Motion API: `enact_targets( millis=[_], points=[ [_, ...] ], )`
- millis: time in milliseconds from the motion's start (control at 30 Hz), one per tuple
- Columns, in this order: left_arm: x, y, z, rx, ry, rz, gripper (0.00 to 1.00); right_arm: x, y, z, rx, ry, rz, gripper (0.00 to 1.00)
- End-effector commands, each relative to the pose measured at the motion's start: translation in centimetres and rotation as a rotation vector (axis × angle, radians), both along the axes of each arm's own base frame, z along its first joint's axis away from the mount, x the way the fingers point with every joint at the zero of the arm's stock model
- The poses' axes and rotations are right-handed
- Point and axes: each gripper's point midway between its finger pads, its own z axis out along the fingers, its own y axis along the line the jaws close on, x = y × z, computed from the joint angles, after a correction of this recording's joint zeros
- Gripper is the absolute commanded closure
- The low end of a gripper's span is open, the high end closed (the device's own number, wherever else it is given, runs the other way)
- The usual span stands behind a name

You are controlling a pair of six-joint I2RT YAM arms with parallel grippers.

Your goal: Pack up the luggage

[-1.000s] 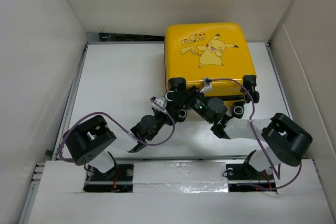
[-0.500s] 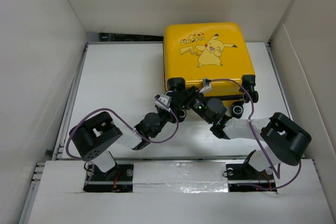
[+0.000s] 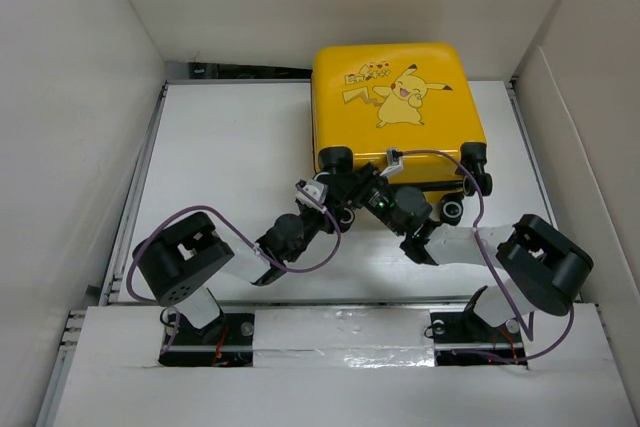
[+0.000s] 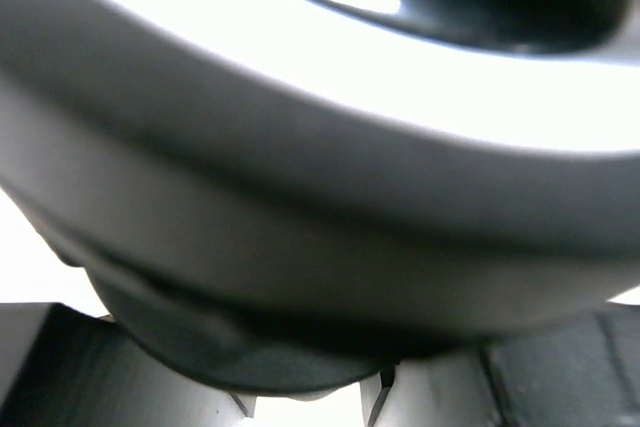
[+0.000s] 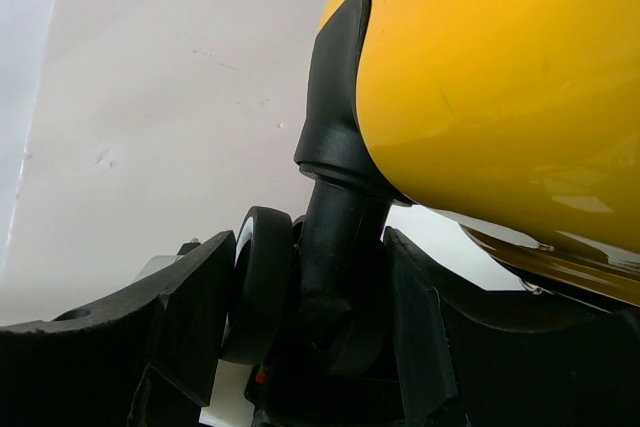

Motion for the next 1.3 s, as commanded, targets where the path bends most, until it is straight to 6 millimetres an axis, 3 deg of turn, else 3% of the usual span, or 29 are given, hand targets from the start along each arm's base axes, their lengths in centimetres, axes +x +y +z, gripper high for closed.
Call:
enact_targets(
  millis=[0, 167, 200, 233, 300, 333, 433, 600, 700, 800, 933, 1033, 1200, 1267],
  points=[
    [2.5, 7.6, 17.8, -0.597, -0.448, 0.270, 1.00, -11.1, 1.4, 11.6, 0.326, -0.278, 0.438, 1.00],
    [2.1, 8.3, 16.1, -0.563, -0.419, 0.279, 1.00, -10.6, 1.5, 11.4, 0.305, -0.285, 0.429, 1.00],
    [1.9, 8.2, 16.0, -0.577, -0.405, 0.266, 0.68, -10.6, 1.5, 11.5, 0.306, -0.288, 0.430, 1.00],
    [1.7, 8.0, 15.7, -0.571, -0.402, 0.252, 0.54, -10.6, 1.6, 11.4, 0.306, -0.288, 0.430, 1.00],
    [1.6, 8.0, 15.2, -0.571, -0.387, 0.246, 0.35, -10.4, 1.6, 11.4, 0.304, -0.287, 0.425, 1.00],
    [1.6, 8.0, 15.1, -0.573, -0.383, 0.245, 0.32, -10.4, 1.6, 11.5, 0.304, -0.287, 0.426, 1.00],
    [1.8, 8.2, 15.2, -0.573, -0.388, 0.240, 0.34, -10.5, 1.8, 11.4, 0.306, -0.292, 0.434, 1.00],
    [1.5, 7.5, 17.1, -0.617, -0.422, 0.160, 0.40, -10.5, 1.8, 11.2, 0.306, -0.286, 0.436, 1.00],
    [0.3, 7.8, 17.8, -0.643, -0.431, 0.119, 0.54, -10.0, 1.5, 11.0, 0.303, -0.291, 0.427, 1.00],
    [0.0, 8.0, 18.3, -0.632, -0.452, 0.134, 0.52, -10.2, 1.4, 11.1, 0.303, -0.296, 0.434, 1.00],
    [0.1, 7.1, 19.9, -0.663, -0.483, 0.102, 0.65, -10.5, 1.8, 11.1, 0.306, -0.300, 0.450, 1.00],
    [0.5, 6.3, 21.2, -0.688, -0.505, 0.083, 0.66, -10.6, 1.9, 11.0, 0.310, -0.300, 0.455, 1.00],
    [0.3, 5.4, 22.2, -0.730, -0.506, 0.058, 0.53, -10.9, 2.1, 10.3, 0.306, -0.287, 0.463, 1.00],
    [0.8, 5.6, 22.7, -0.746, -0.512, 0.087, 0.54, -10.9, 2.1, 10.3, 0.311, -0.287, 0.470, 1.00]
  ],
)
